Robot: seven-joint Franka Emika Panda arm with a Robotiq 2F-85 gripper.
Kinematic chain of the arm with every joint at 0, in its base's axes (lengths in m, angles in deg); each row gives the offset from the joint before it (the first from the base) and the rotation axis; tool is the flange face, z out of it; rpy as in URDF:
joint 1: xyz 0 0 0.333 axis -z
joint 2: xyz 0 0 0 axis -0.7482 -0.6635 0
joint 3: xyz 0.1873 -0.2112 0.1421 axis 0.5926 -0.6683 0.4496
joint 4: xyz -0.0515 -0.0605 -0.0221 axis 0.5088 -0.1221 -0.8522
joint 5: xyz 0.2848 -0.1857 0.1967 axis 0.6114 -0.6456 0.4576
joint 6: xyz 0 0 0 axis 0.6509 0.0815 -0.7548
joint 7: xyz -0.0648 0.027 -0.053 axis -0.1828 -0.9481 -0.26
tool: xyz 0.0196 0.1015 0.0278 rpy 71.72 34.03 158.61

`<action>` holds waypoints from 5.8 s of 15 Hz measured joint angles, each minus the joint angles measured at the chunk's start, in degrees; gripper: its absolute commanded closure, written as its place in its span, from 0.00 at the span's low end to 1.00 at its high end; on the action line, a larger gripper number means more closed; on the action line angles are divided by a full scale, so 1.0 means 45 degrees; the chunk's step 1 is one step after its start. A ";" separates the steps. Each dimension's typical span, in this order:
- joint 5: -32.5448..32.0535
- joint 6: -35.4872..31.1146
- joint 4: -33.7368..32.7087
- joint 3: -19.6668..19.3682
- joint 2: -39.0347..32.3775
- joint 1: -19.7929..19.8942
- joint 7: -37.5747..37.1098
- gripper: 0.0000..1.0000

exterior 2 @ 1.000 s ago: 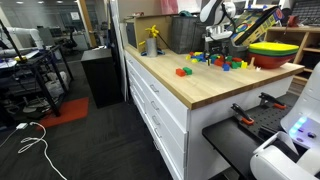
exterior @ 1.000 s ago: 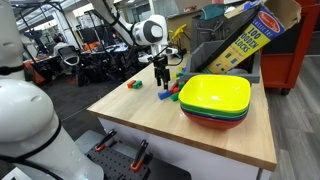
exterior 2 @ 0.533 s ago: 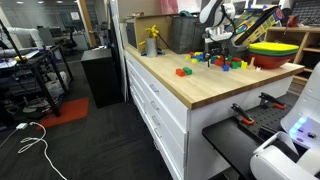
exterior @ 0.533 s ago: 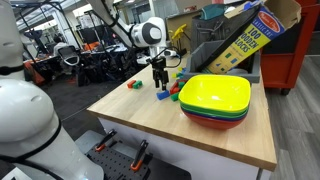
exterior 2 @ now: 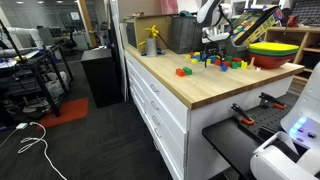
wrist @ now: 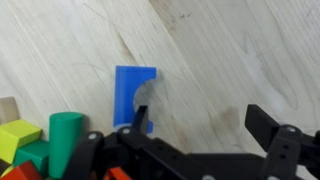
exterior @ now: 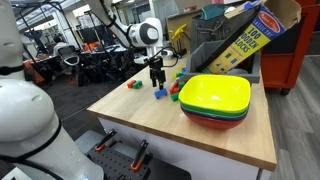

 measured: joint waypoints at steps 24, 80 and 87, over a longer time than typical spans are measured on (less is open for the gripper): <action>0.1037 0.0328 0.0810 -0.0736 0.1392 0.0325 -0.3635 0.00; 0.0548 0.0394 0.0344 0.2174 0.2829 -0.0634 0.6799 0.92; -0.0121 0.0963 -0.0139 0.2457 0.2270 -0.1197 0.5960 0.92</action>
